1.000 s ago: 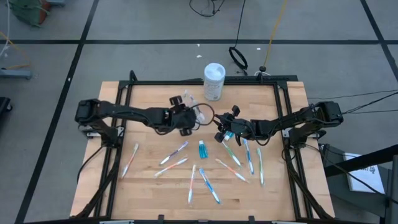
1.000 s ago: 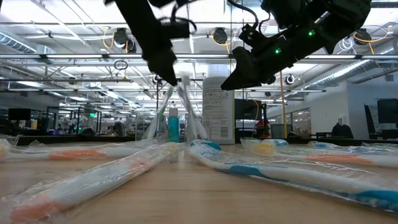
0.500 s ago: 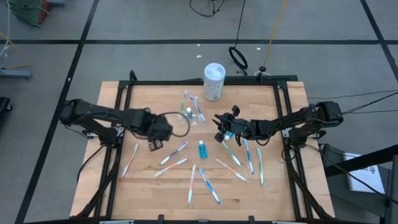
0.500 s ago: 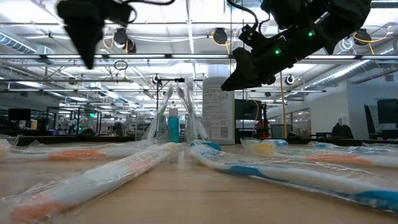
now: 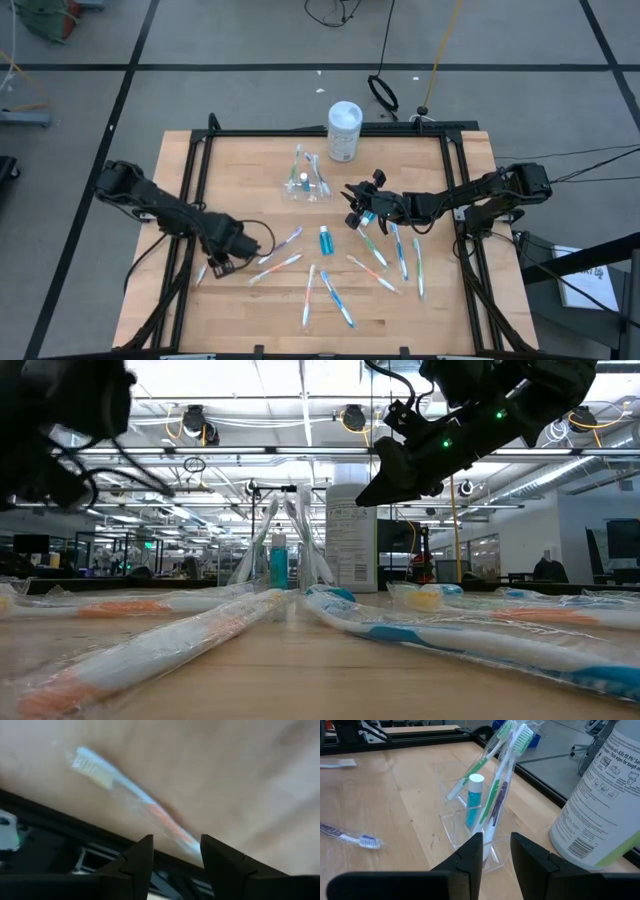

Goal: Pick & Place toothbrushing station
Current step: Put the orange toothbrush into the transparent organizer, then put the blue mouthwash into the transparent organizer

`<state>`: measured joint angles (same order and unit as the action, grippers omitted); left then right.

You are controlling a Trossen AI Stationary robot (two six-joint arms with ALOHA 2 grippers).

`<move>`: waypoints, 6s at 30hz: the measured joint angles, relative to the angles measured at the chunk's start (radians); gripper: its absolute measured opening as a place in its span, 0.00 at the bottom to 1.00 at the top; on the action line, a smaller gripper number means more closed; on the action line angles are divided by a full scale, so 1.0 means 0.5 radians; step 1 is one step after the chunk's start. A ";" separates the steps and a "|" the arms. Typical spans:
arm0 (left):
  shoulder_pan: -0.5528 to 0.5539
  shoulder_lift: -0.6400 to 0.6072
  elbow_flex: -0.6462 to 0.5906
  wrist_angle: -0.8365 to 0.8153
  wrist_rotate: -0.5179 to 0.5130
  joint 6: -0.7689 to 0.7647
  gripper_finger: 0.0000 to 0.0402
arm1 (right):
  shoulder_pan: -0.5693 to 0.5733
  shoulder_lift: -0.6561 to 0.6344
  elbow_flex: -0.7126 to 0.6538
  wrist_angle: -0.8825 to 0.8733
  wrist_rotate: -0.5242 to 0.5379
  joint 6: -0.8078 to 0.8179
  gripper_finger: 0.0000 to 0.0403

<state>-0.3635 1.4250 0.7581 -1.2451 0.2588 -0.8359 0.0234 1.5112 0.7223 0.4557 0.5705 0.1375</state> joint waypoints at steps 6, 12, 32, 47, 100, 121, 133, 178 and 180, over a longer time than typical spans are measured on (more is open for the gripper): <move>0.032 0.000 -0.116 0.041 -0.410 -0.044 0.42 | 0.000 0.000 0.000 0.008 0.000 0.057 0.23; 0.136 -0.001 -0.185 0.259 -0.474 -0.097 0.42 | 0.000 0.000 0.000 0.008 0.000 0.055 0.23; 0.133 -0.024 -0.205 0.406 -0.613 0.195 0.08 | -0.006 0.000 0.000 0.013 0.000 0.053 0.23; 0.183 -0.025 0.458 0.639 -2.018 0.700 0.02 | -0.006 0.000 0.000 0.014 0.000 0.053 0.23; 0.883 -0.010 0.505 1.585 -2.054 1.340 0.34 | -0.058 0.000 0.000 0.010 0.006 0.053 0.23; 0.596 -0.013 0.723 1.275 -1.619 1.367 0.38 | -0.075 0.000 0.000 0.007 0.000 0.053 0.23; 0.591 0.065 0.721 1.364 -1.035 1.613 0.38 | -0.125 0.000 -0.001 -0.090 -0.470 0.053 0.23; 0.344 0.973 1.064 1.859 -1.133 2.765 0.59 | -0.179 0.000 -0.001 -0.163 -0.465 0.053 0.23; 0.374 0.970 1.097 1.935 -0.930 2.438 0.59 | -0.179 0.000 -0.001 -0.175 -0.465 0.053 0.23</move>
<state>-0.1763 1.9100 1.3066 -0.2776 -0.2062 0.3829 -0.0662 1.5112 0.7219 0.3682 0.3382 0.1638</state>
